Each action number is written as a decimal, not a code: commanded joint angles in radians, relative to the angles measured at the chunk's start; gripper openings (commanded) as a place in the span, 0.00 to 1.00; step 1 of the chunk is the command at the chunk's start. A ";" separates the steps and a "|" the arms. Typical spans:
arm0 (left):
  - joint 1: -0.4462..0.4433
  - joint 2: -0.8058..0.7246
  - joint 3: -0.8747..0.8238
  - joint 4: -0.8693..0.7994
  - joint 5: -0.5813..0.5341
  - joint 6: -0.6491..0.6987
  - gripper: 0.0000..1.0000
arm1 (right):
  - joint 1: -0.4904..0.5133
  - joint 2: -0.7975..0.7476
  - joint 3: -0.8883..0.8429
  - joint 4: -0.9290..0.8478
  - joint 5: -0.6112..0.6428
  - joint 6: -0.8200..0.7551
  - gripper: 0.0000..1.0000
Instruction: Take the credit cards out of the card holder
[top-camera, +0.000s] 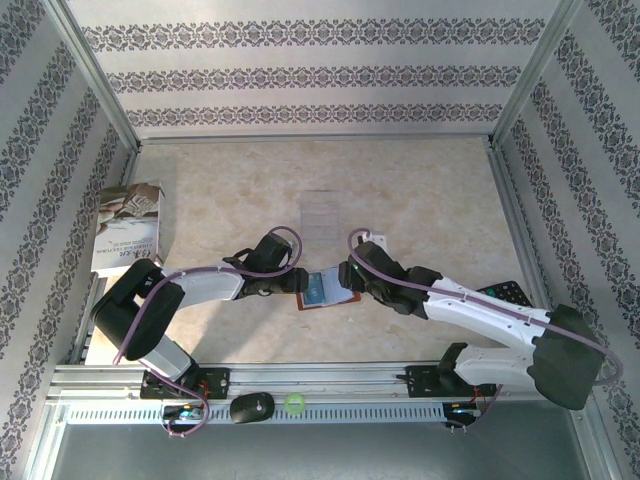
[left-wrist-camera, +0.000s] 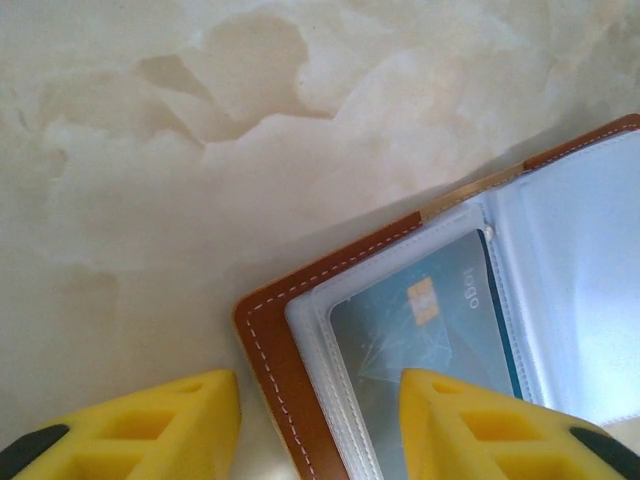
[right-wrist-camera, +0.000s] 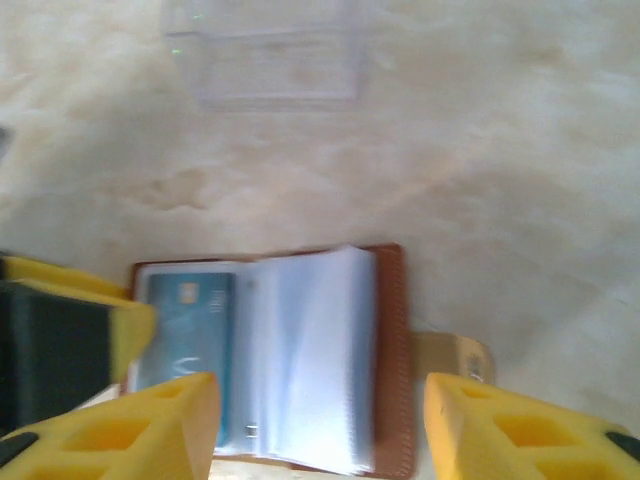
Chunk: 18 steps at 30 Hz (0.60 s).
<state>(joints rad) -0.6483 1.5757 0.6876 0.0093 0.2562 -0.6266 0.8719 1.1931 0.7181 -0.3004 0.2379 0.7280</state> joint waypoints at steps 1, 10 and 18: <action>-0.016 -0.009 0.012 -0.008 0.007 0.031 0.50 | -0.010 0.089 0.056 0.091 -0.180 -0.107 0.50; -0.017 -0.096 -0.013 -0.074 -0.012 0.042 0.53 | -0.046 0.299 -0.015 0.168 -0.221 0.007 0.28; -0.033 -0.099 -0.031 -0.042 -0.008 0.049 0.61 | -0.029 0.392 -0.045 0.174 -0.194 0.069 0.18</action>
<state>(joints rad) -0.6544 1.4910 0.6628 -0.0196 0.2539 -0.6014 0.8295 1.5547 0.6937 -0.1070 0.0437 0.7643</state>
